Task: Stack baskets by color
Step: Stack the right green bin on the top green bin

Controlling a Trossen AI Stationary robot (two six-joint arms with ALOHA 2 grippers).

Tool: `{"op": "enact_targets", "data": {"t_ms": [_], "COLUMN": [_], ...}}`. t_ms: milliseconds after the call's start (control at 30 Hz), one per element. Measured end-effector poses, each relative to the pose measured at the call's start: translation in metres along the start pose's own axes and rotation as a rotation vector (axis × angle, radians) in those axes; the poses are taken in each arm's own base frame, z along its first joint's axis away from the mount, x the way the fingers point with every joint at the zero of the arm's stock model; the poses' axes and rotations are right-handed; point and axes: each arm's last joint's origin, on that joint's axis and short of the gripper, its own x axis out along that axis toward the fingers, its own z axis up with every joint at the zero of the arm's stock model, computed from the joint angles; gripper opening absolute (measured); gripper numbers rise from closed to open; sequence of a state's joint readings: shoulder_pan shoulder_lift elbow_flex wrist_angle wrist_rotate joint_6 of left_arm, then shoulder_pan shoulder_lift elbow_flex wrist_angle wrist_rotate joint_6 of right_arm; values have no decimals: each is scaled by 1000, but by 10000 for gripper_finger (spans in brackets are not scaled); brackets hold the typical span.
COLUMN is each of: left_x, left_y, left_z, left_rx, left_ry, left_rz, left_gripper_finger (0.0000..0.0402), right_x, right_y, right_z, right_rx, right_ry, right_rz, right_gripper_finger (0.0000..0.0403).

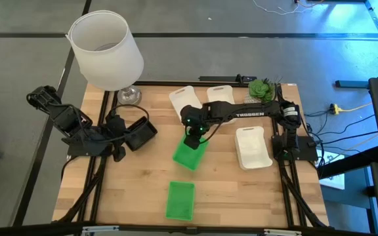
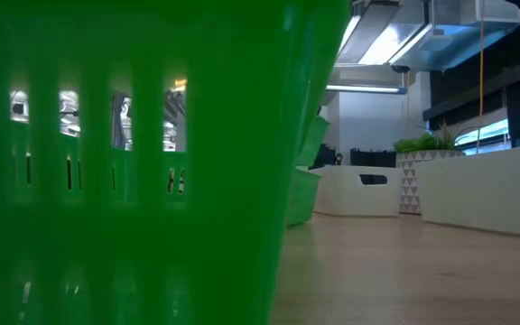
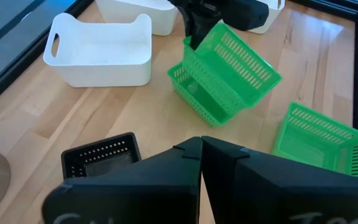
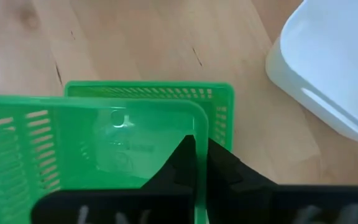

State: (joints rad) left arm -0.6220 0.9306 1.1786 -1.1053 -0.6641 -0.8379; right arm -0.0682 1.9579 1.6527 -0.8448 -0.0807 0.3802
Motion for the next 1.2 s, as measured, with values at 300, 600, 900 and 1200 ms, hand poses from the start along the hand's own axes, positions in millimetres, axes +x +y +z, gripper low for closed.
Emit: {"op": "enact_targets", "data": {"t_ms": [300,600,900,1200], "left_x": [0,0,0,0], "left_y": [0,-1,-1,0], "left_z": [0,-1,-1,0], "left_rx": [0,0,0,0], "left_ry": [11,20,20,9], "left_rz": [-10,-18,-18,-8], "left_gripper_finger": [0,0,0,0], "right_x": [0,0,-2,-5], "right_y": [-1,-2,-2,-2], "right_z": [1,1,1,2], "right_rx": [3,39,145,119], "right_ry": [-4,-5,-8,-22], "right_rz": [0,3,1,-11], "right_gripper_finger": [72,98,99,58]}}
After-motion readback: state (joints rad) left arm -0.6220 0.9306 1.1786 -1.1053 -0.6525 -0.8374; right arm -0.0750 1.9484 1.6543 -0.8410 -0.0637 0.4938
